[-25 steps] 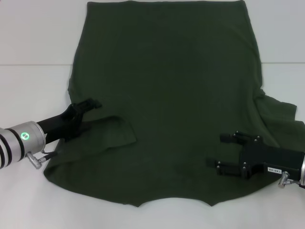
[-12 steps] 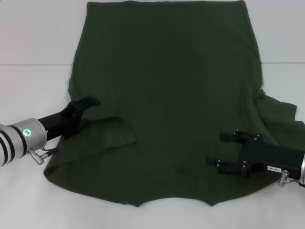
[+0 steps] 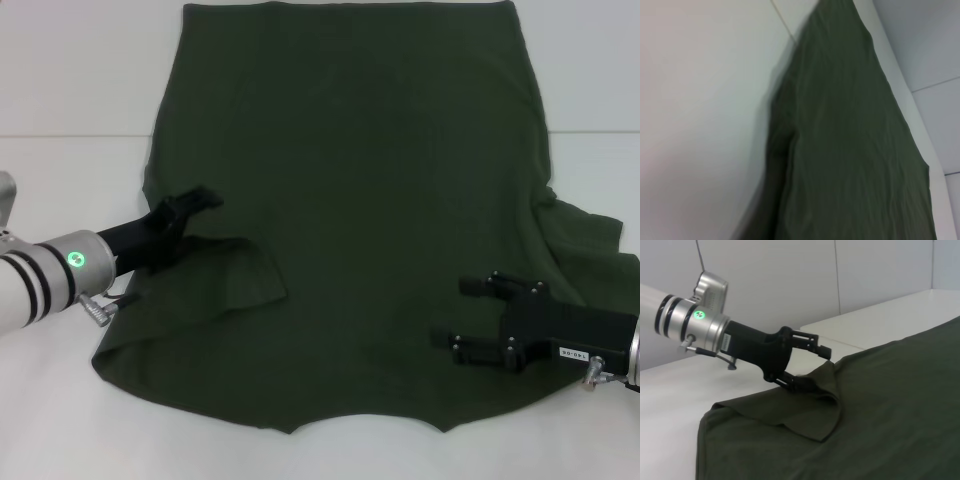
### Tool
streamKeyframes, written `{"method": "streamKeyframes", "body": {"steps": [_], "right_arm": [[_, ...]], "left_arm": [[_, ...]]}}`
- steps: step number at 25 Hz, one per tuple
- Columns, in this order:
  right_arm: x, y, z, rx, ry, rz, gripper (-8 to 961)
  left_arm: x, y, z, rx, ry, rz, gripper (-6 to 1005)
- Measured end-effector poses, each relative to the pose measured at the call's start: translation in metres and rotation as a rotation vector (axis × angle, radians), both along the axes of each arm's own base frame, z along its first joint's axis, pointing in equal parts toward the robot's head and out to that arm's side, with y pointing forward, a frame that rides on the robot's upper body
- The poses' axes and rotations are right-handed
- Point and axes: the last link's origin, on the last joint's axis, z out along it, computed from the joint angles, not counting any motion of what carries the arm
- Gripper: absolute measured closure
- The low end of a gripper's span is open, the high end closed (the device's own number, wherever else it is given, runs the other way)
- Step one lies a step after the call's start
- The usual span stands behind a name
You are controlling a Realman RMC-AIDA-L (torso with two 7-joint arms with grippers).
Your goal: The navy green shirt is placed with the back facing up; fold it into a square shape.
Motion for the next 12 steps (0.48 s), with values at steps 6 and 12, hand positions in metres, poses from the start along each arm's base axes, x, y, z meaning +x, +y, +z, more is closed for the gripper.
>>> {"method": "streamKeyframes", "body": {"steps": [6,12], "right_arm": [[0.0000,-0.0003,-0.0004,-0.002,0.001,-0.001,58],[0.0011,-0.0011,-0.0003,-0.001,0.001,-0.004,58]], "left_arm": [[0.0105,0.0070,-0.0055,-0.011,0.007,-0.019,136],[0.0059,0.0040,-0.0060,-0.012,0.010,-0.005,136]]}}
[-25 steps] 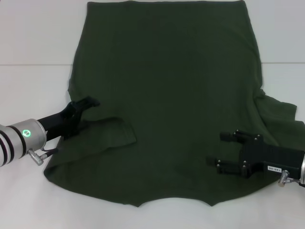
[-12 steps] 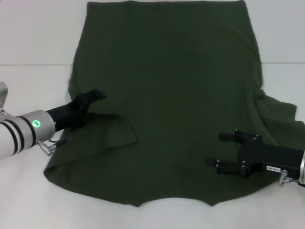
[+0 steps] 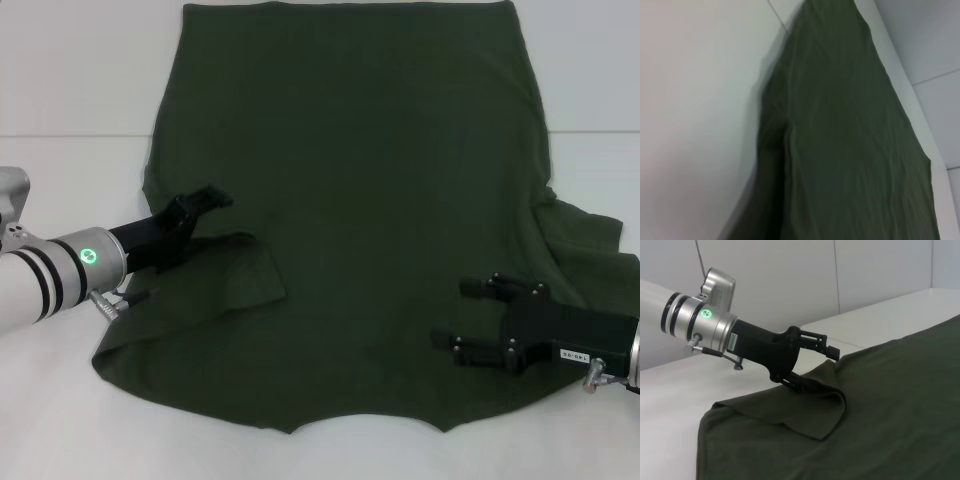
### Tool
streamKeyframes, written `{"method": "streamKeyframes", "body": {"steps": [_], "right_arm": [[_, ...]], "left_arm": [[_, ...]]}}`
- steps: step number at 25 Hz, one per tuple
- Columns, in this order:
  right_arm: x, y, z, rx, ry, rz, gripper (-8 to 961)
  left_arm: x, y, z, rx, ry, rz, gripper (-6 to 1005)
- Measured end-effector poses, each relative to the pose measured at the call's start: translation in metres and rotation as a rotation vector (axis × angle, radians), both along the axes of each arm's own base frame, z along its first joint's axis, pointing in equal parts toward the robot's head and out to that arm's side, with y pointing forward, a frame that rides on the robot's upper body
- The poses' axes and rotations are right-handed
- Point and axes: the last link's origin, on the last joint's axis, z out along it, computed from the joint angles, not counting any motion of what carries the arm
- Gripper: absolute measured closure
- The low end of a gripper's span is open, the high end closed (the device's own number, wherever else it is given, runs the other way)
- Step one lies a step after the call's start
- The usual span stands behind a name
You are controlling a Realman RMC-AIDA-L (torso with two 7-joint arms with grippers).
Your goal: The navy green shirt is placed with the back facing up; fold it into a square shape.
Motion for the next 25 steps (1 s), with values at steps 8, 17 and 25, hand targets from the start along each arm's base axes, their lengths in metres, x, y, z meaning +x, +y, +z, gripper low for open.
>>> {"method": "streamKeyframes", "body": {"steps": [8,17,25], "right_arm": [[-0.001,0.001,0.000,-0.002,0.000,0.005,58],[0.001,-0.002,0.000,-0.006,0.003,0.000,58],[0.000,-0.002,0.000,-0.007,0.006,0.003,59]], "left_arm": [[0.016,0.009,-0.002,0.038,-0.030,-0.022,135],[0.056,0.026,-0.018,0.005,-0.014,-0.147,135],[0.058,0.026,-0.017,0.002,-0.006,-0.178,134]]}}
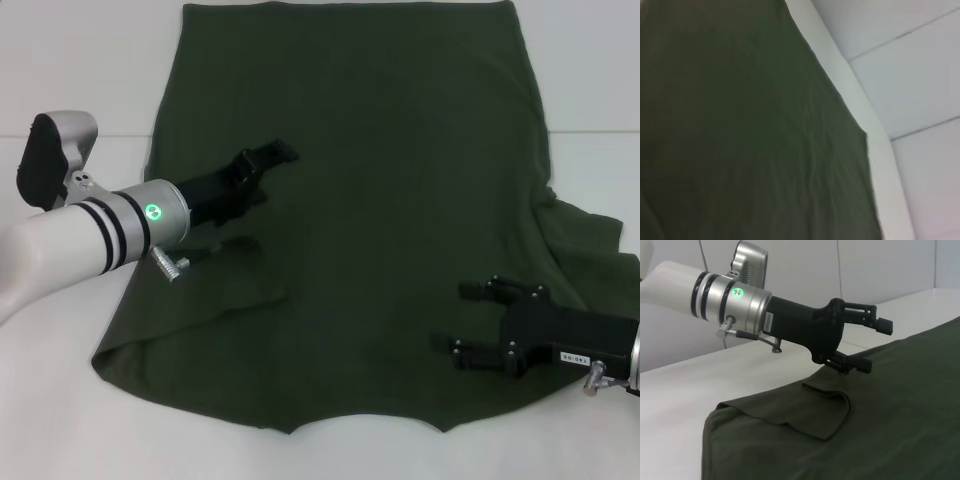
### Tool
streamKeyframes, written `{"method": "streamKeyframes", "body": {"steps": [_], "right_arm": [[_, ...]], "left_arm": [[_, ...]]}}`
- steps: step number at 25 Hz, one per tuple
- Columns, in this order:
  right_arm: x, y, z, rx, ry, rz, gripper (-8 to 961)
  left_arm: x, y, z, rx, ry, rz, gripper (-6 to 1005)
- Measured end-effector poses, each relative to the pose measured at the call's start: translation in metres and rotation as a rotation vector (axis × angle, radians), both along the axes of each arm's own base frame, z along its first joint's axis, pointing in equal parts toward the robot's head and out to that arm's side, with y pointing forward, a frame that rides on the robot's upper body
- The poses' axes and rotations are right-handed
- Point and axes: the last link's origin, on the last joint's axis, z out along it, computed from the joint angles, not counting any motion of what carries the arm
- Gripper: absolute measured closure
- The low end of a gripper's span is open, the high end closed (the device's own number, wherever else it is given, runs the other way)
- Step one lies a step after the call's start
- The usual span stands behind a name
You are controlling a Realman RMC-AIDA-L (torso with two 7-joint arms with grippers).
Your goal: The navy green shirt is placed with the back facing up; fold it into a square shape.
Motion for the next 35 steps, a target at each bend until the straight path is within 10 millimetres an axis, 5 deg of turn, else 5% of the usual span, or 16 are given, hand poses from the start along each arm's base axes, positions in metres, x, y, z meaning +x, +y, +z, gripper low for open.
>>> {"method": "streamKeyframes", "body": {"steps": [8,16,28,35], "right_arm": [[0.003,0.005,0.008,0.040,0.048,-0.073,59],[0.017,0.026,0.049,0.058,0.156,-0.400,59],[0.026,0.044,0.147,0.021,0.043,-0.985,59],[0.026,0.051,0.162,0.066,-0.112,-1.091,70]], "left_arm": [[-0.006,-0.048,0.029,0.038,0.022,-0.414,134],[-0.050,-0.124,0.061,0.148,0.349,-0.838,133],[-0.074,-0.153,0.060,0.078,0.538,-0.999,134],[-0.073,-0.159,0.066,0.090,0.524,-1.018,132]]}}
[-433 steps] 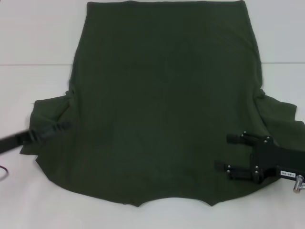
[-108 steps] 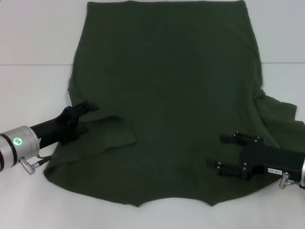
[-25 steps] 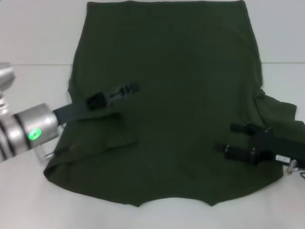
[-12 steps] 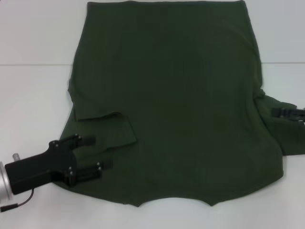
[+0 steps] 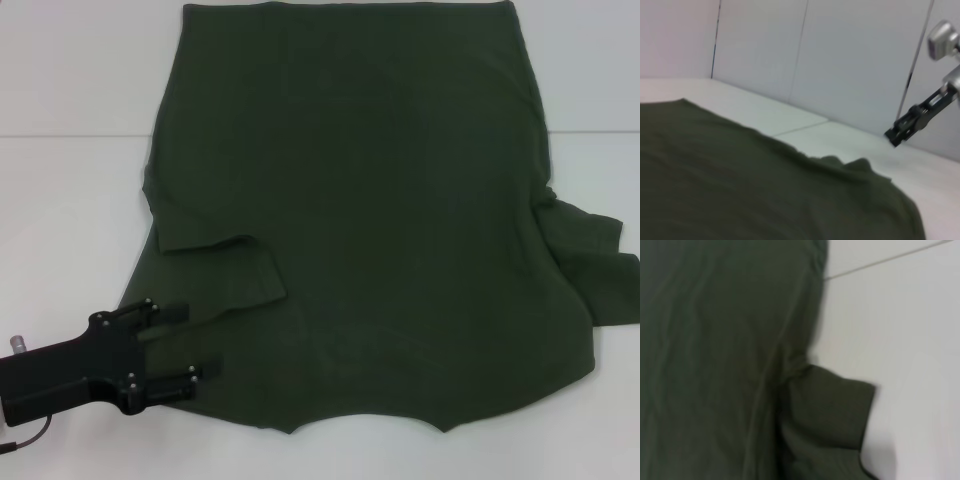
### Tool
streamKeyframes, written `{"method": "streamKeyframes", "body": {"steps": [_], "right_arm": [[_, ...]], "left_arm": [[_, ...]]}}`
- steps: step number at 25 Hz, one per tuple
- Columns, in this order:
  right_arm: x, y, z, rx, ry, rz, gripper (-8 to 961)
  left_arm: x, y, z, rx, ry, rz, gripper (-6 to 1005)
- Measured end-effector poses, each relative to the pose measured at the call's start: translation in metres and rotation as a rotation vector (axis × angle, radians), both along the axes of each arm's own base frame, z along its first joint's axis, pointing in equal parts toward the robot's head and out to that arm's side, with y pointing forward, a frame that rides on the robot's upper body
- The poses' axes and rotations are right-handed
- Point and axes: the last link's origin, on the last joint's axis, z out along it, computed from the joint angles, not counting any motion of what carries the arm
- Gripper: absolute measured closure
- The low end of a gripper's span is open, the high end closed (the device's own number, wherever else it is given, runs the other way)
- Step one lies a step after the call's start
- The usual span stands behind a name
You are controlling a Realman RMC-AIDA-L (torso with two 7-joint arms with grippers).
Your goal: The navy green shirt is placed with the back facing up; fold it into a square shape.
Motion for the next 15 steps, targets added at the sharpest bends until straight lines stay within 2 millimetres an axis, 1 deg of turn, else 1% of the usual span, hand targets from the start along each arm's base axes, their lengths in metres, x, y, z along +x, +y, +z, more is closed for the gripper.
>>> {"method": "streamKeyframes", "body": {"steps": [6,10,15], "right_arm": [[-0.005,0.014,-0.014,-0.030,-0.048,0.011,91],[-0.007,0.022,-0.027,-0.053,-0.065,0.018,105],[-0.005,0.029,-0.044,-0.089,-0.098,0.028,123]], "left_arm": [[0.002,-0.002,0.002,-0.003,-0.013,-0.016,133],[0.000,-0.004,0.002,0.001,-0.009,-0.013,134],[-0.002,-0.006,0.003,0.006,-0.012,-0.005,134]]}}
